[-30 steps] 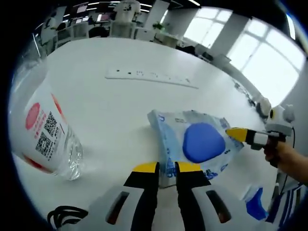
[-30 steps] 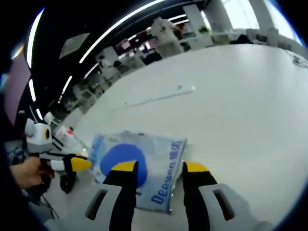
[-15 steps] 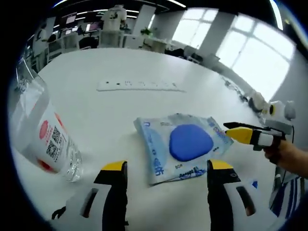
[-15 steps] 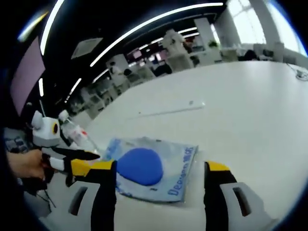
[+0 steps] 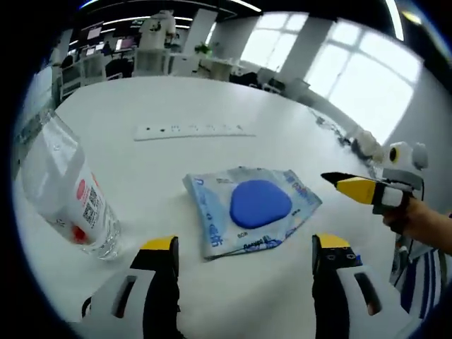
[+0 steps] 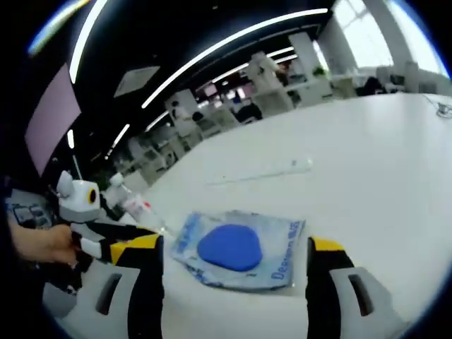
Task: Arrange the tabletop items into an orderly group along one side of the table until the central work area is clear of visible clutter.
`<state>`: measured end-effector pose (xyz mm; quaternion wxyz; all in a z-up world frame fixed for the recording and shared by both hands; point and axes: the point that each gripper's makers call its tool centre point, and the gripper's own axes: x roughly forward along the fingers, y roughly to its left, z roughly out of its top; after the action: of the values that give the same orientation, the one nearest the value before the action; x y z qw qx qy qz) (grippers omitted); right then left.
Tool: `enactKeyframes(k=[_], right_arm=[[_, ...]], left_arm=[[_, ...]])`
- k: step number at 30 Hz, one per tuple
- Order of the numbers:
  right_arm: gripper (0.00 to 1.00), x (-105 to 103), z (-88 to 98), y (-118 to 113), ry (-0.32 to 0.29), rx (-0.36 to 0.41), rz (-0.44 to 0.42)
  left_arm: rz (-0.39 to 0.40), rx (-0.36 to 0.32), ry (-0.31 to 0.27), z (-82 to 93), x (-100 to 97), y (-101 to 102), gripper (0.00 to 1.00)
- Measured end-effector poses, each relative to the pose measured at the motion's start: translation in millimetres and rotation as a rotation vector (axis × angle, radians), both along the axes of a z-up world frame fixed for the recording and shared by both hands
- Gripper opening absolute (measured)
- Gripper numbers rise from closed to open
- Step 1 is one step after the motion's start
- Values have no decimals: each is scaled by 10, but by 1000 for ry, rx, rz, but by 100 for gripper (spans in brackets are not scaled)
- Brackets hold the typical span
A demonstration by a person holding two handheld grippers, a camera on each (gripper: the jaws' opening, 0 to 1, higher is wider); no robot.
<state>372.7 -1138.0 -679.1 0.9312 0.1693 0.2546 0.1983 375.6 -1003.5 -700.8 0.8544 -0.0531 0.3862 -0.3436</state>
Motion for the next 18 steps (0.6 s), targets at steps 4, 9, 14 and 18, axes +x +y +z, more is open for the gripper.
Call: enactKeyframes(k=[4,9,14,18], right_arm=[[80,-47,87,61,-14,14,15],[80,-122,180,85,-27,21,24],[79,-239,251,66,-29,41,34],[78,-321,297,47,-36,48,38]], left_arm=[[-6,-38,2,121,-78,-30,77],[-28,-35,-4,169,-226,-37,77],[-16,-73,21,292,-441,-15,77],[-28,-37,10,330,-522,44,77]])
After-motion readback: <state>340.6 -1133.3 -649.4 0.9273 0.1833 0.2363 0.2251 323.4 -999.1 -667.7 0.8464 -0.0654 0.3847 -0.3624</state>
